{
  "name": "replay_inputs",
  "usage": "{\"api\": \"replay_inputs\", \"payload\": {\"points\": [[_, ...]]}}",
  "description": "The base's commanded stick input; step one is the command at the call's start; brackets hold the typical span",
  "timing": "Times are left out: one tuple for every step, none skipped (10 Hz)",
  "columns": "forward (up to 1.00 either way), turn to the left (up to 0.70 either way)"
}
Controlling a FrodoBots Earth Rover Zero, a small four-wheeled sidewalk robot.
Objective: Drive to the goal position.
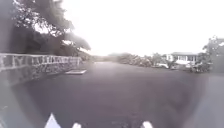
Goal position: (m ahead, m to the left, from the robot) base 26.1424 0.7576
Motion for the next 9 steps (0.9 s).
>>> {"api": "replay_inputs", "payload": {"points": [[0.70,0.00],[0.70,0.00],[0.70,0.00],[0.70,0.00],[0.70,0.00],[0.70,0.00],[0.70,0.00],[0.70,0.00],[0.70,0.00]]}}
